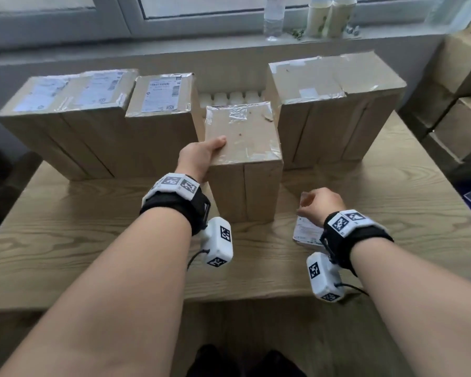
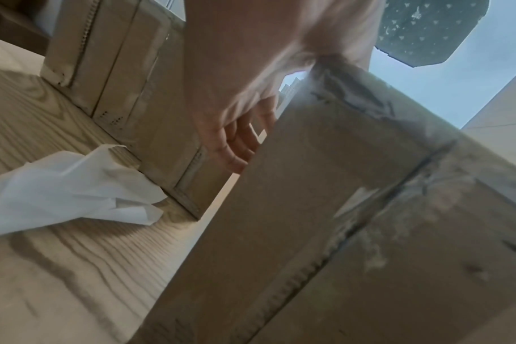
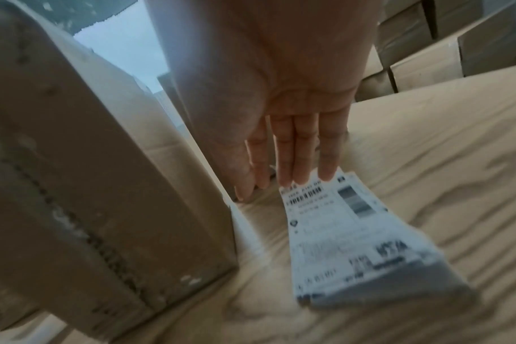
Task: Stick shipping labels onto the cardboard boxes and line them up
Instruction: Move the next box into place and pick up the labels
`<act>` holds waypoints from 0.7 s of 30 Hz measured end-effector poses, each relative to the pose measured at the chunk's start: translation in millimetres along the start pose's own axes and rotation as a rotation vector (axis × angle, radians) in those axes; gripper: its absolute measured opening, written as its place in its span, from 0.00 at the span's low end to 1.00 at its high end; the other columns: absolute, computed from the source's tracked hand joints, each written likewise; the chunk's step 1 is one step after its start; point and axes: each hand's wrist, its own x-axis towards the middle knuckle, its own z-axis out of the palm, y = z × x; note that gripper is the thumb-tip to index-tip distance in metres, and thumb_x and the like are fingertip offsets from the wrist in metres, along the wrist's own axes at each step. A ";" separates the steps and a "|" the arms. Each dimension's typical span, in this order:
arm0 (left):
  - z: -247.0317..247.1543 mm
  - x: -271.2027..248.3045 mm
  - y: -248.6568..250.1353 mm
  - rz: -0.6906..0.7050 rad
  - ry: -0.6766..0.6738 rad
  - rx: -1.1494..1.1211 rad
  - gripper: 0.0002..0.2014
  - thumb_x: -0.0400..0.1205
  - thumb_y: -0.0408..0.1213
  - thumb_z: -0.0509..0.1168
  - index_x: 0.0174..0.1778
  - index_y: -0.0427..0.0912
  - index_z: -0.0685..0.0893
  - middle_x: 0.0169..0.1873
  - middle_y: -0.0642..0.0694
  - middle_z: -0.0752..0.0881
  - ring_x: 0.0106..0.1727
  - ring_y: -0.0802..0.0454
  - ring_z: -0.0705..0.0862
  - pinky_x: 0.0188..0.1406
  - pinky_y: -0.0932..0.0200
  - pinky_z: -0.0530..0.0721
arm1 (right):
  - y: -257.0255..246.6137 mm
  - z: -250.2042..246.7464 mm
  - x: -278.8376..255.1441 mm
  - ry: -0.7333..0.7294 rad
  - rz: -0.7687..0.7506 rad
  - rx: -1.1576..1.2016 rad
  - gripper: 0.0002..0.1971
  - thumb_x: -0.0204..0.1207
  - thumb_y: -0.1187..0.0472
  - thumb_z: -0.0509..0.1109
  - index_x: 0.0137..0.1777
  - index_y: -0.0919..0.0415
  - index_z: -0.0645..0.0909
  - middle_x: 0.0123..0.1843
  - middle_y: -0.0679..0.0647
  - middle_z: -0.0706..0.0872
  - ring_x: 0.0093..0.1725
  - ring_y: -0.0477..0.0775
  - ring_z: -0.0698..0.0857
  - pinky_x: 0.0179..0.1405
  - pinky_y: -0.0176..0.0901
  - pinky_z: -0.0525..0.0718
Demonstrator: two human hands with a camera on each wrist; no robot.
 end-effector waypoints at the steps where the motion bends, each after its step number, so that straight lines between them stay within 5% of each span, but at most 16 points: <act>1: -0.9 0.0 -0.5 -0.016 -0.019 -0.021 0.43 0.44 0.61 0.81 0.54 0.40 0.90 0.49 0.44 0.92 0.50 0.43 0.90 0.62 0.44 0.85 | 3.0 9.2 3.0 -0.026 0.006 -0.014 0.07 0.66 0.55 0.78 0.42 0.52 0.85 0.49 0.55 0.90 0.55 0.60 0.86 0.52 0.43 0.82; 4: -2.6 -10.9 6.9 0.003 -0.044 -0.048 0.31 0.58 0.53 0.78 0.53 0.39 0.89 0.46 0.44 0.92 0.43 0.46 0.90 0.47 0.54 0.86 | 11.4 31.5 6.0 -0.128 0.080 -0.052 0.21 0.64 0.51 0.81 0.56 0.56 0.84 0.56 0.56 0.87 0.57 0.59 0.85 0.53 0.42 0.81; 8: -2.7 -14.9 4.8 0.000 -0.076 -0.112 0.16 0.73 0.44 0.75 0.51 0.37 0.89 0.44 0.43 0.91 0.38 0.48 0.89 0.38 0.59 0.83 | 17.2 52.2 3.1 -0.053 0.076 -0.126 0.23 0.68 0.54 0.72 0.64 0.54 0.78 0.65 0.59 0.77 0.63 0.64 0.79 0.63 0.49 0.81; 12: -1.5 -16.6 4.0 -0.009 -0.061 -0.116 0.16 0.70 0.46 0.76 0.48 0.39 0.90 0.44 0.43 0.92 0.40 0.47 0.90 0.40 0.57 0.85 | 14.0 52.8 1.1 -0.105 0.009 -0.176 0.26 0.67 0.59 0.76 0.67 0.54 0.78 0.71 0.59 0.73 0.67 0.63 0.76 0.66 0.49 0.80; 16: -1.2 -16.3 4.9 -0.015 -0.040 -0.110 0.31 0.57 0.53 0.78 0.55 0.40 0.88 0.49 0.43 0.92 0.49 0.44 0.91 0.47 0.53 0.87 | 9.3 53.2 -2.4 -0.145 -0.061 -0.237 0.24 0.68 0.63 0.75 0.65 0.56 0.78 0.69 0.59 0.72 0.69 0.63 0.73 0.65 0.55 0.80; 21: -2.5 -19.2 6.1 -0.008 -0.025 -0.113 0.25 0.69 0.48 0.77 0.59 0.39 0.86 0.50 0.44 0.91 0.45 0.49 0.90 0.42 0.58 0.86 | 3.2 42.2 -1.4 -0.191 -0.099 -0.279 0.13 0.72 0.58 0.73 0.57 0.59 0.85 0.61 0.59 0.81 0.55 0.59 0.84 0.53 0.48 0.85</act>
